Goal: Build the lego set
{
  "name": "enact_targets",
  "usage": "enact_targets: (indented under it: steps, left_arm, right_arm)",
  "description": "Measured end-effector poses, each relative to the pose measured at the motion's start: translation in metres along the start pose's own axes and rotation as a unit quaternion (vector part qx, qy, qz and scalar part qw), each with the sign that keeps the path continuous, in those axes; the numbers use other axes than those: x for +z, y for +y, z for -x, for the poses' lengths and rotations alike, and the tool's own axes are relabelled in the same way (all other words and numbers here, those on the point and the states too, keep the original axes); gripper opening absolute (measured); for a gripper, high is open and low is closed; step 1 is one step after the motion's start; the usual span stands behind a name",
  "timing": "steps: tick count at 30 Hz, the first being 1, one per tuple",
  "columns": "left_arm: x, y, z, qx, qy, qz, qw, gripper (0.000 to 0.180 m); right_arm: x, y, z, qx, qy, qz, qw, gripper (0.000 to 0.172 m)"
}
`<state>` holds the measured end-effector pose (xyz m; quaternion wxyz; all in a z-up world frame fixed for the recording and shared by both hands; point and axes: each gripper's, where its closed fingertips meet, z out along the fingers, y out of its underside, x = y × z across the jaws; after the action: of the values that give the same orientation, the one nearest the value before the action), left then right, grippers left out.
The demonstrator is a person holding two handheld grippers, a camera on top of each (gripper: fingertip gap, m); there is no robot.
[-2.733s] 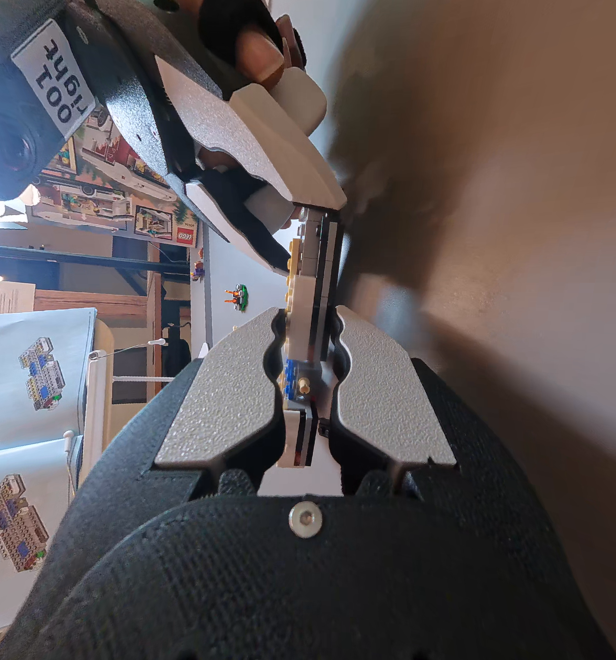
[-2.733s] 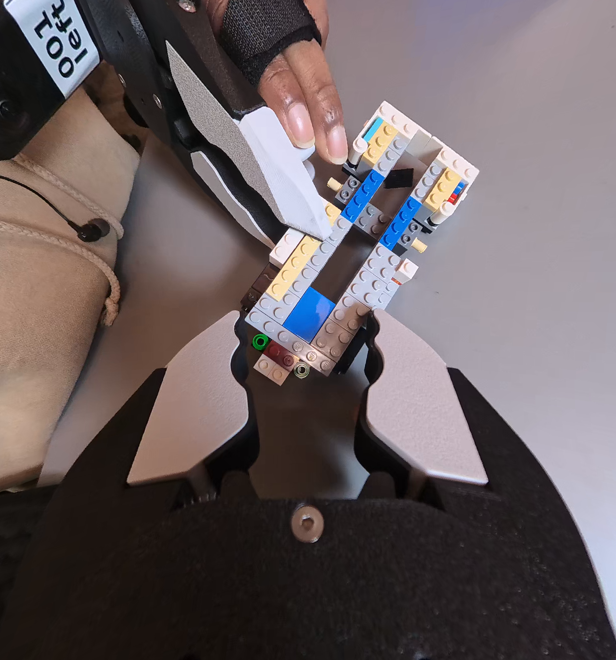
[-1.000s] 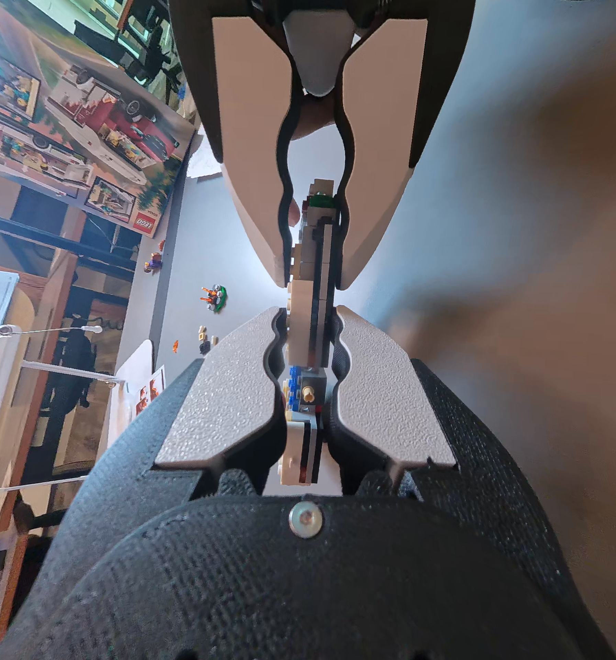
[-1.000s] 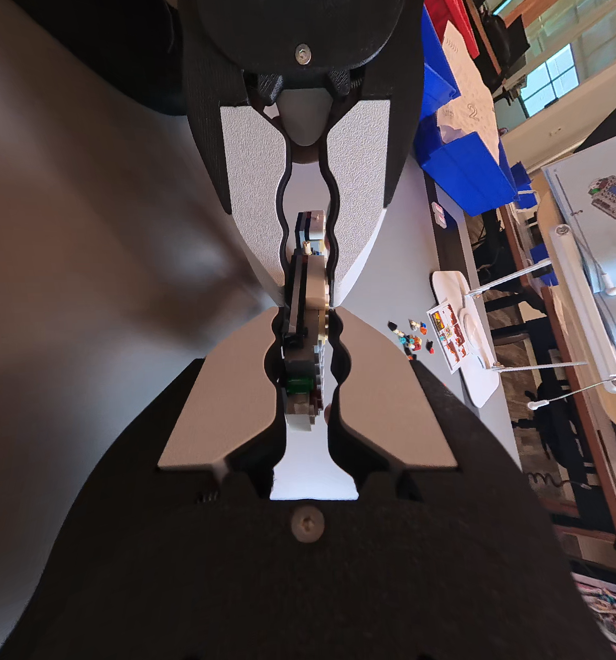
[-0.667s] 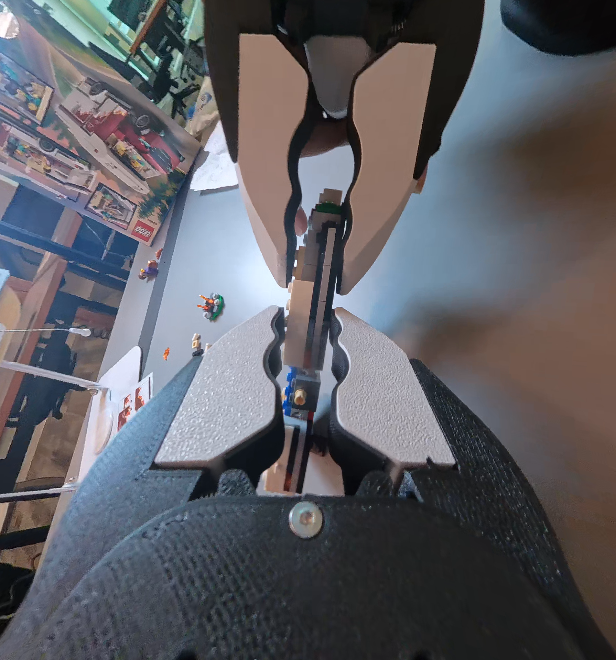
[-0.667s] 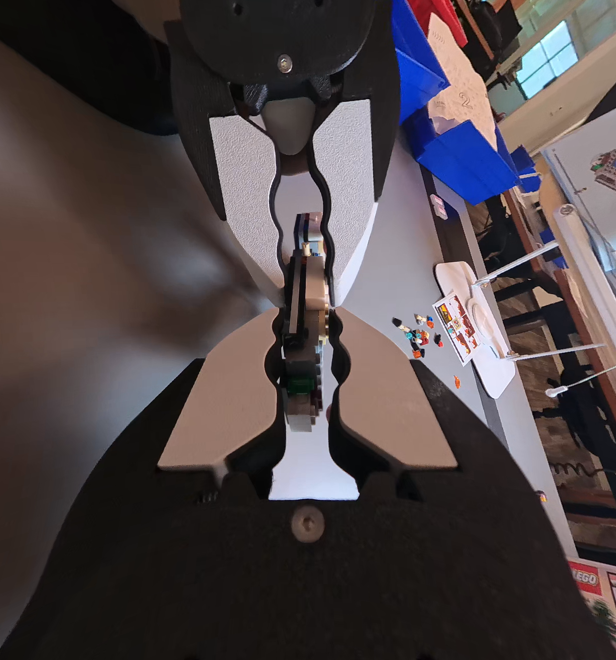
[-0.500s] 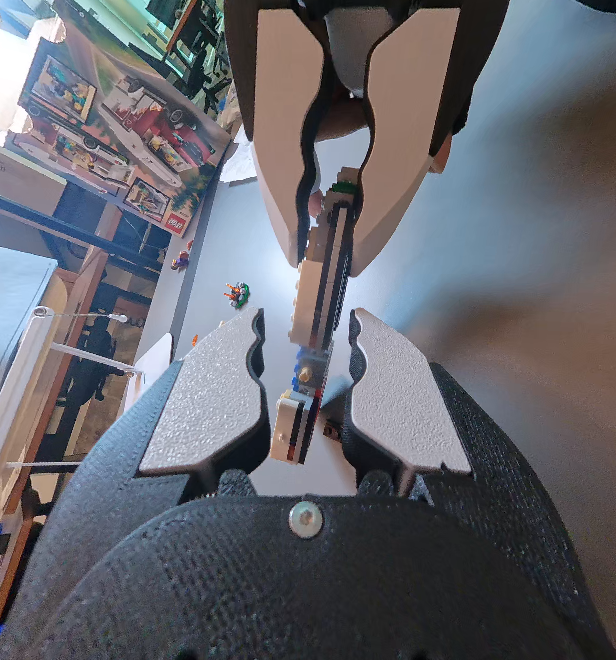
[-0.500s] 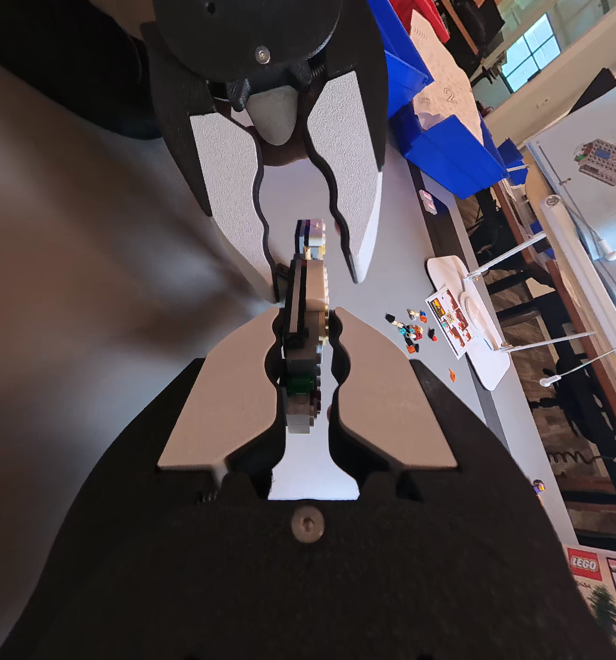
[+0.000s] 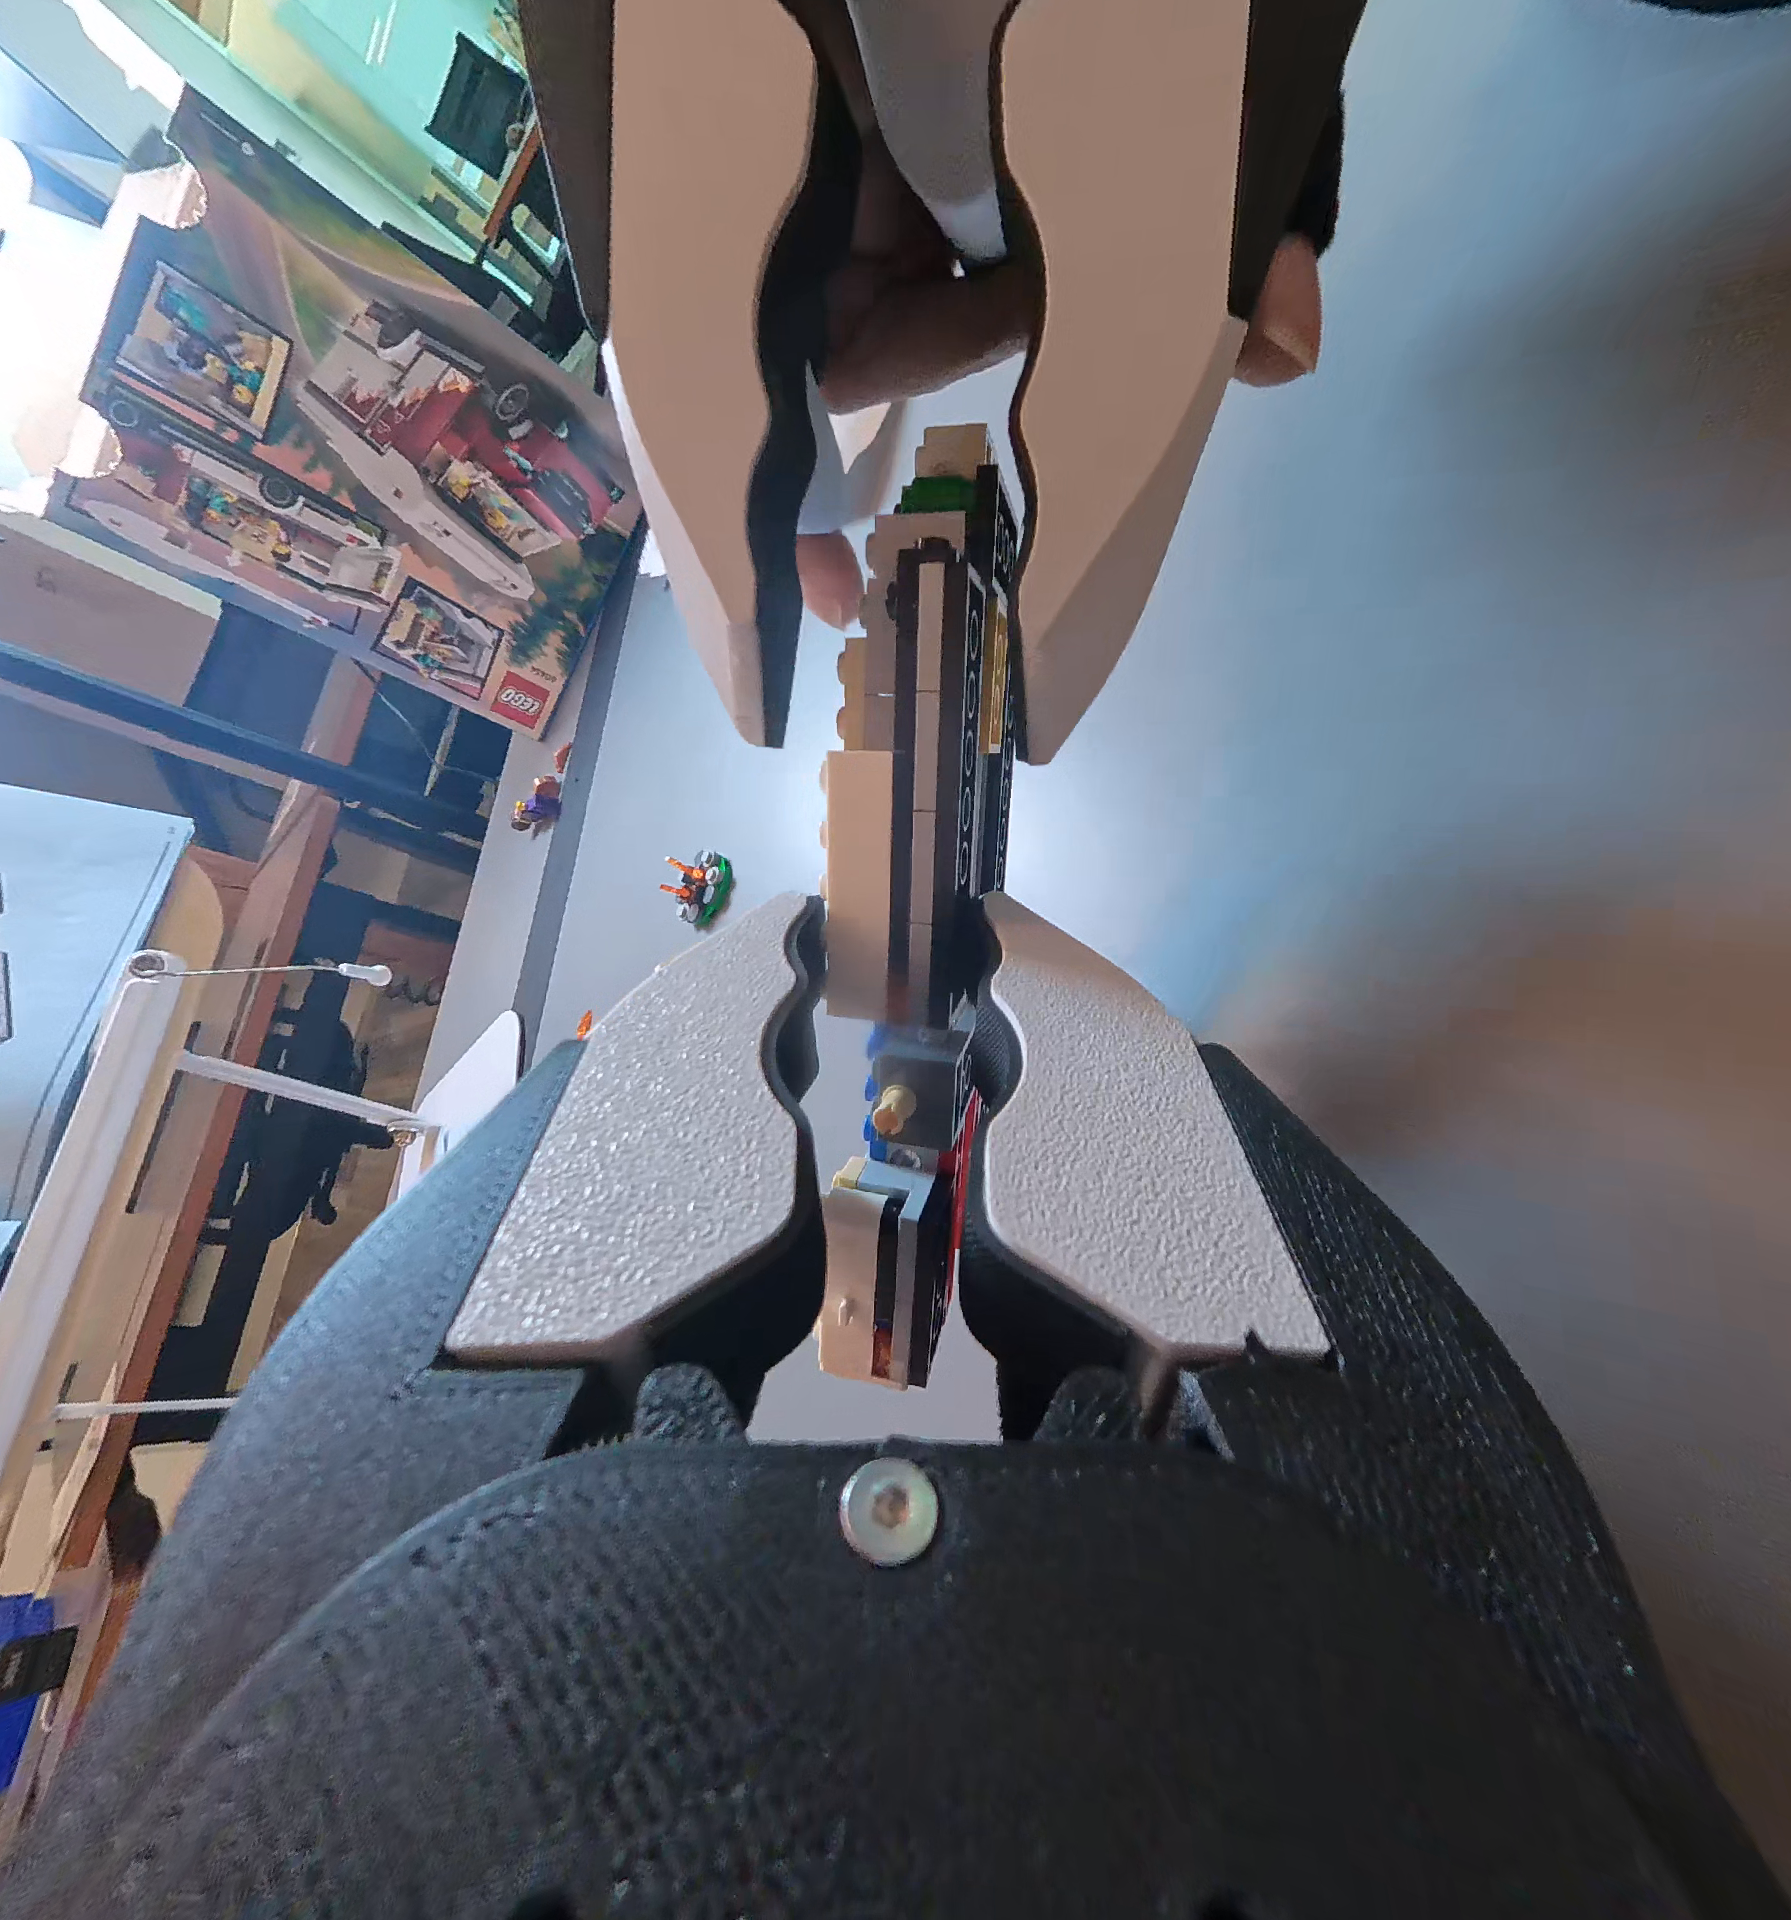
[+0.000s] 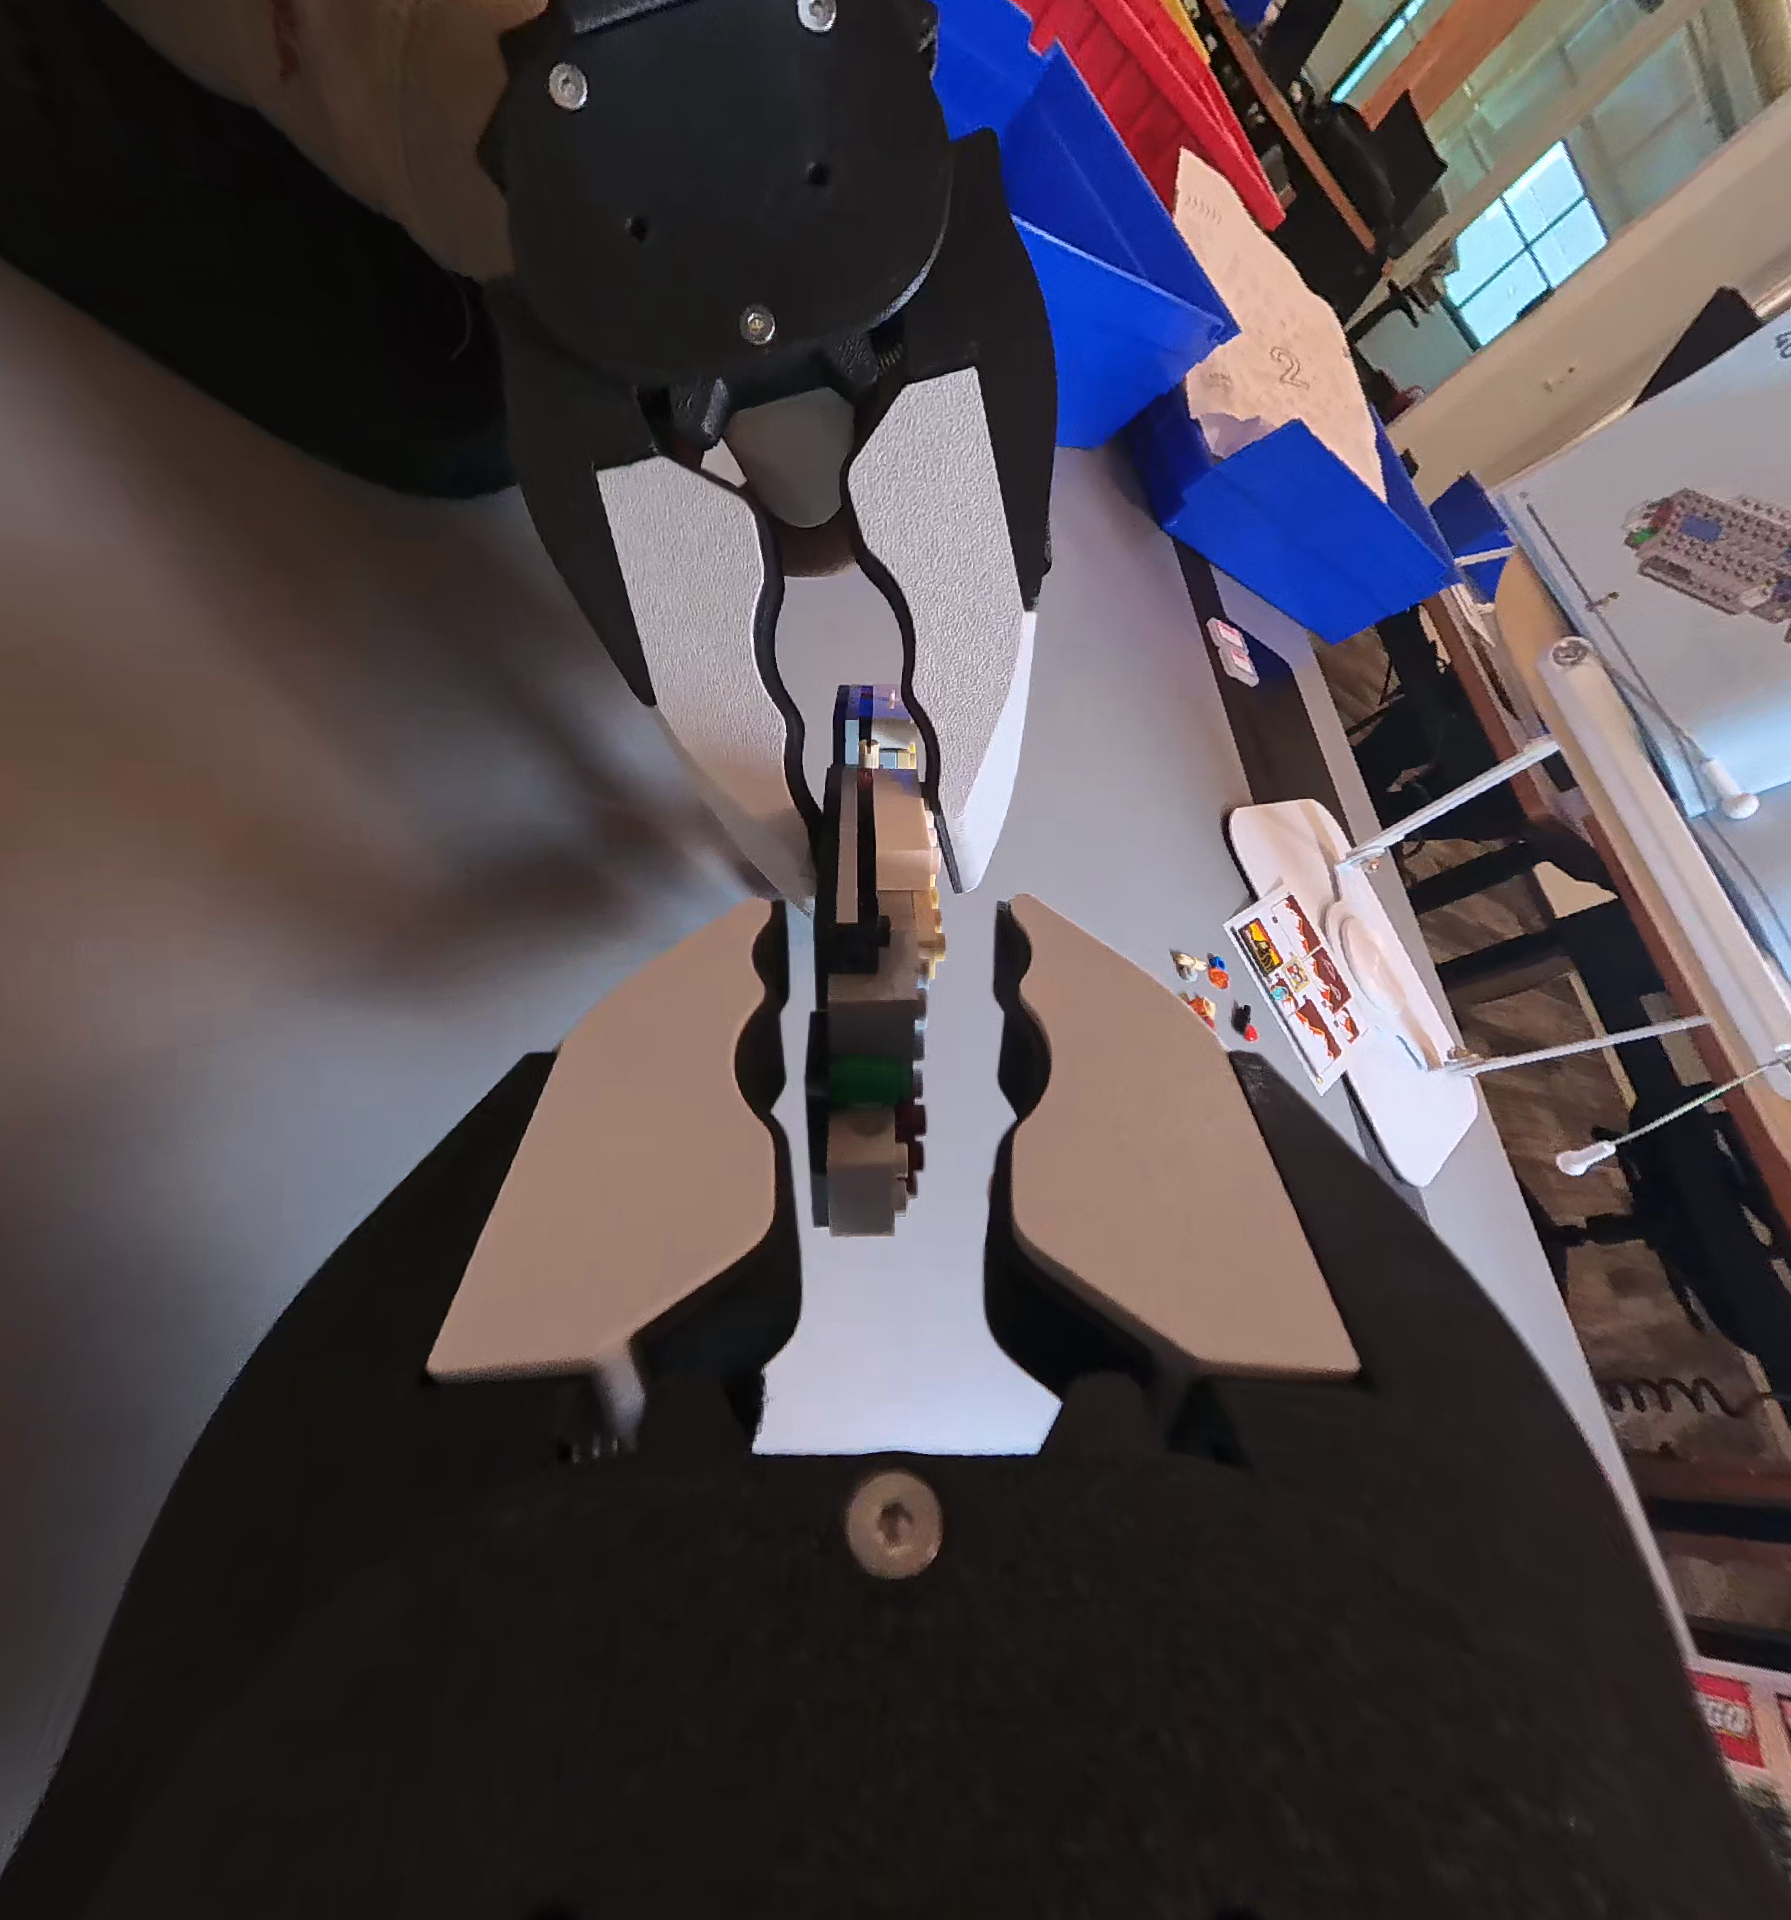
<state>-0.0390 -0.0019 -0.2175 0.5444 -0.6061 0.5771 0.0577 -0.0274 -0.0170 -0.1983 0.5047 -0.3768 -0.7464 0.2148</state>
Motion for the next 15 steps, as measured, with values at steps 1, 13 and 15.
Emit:
enact_targets:
  steps: [1,13,15]
  left_arm:
    - [-0.0006,-0.0026,0.0000,-0.002,0.001,-0.007,1.000,0.026]
    - [-0.0018,-0.0044,0.0008,-0.009,-0.010,-0.013,1.000,0.030]
    - [-0.0015,-0.0030,-0.0011,-0.005,-0.007,-0.005,1.000,0.026]
  right_arm:
    - [0.0007,0.0006,0.0006,-0.012,-0.001,0.005,1.000,0.038]
    - [0.0077,-0.0022,0.0019,-0.010,-0.007,0.020,1.000,0.023]
    - [0.0088,-0.0021,0.0024,-0.011,-0.005,0.021,1.000,0.023]
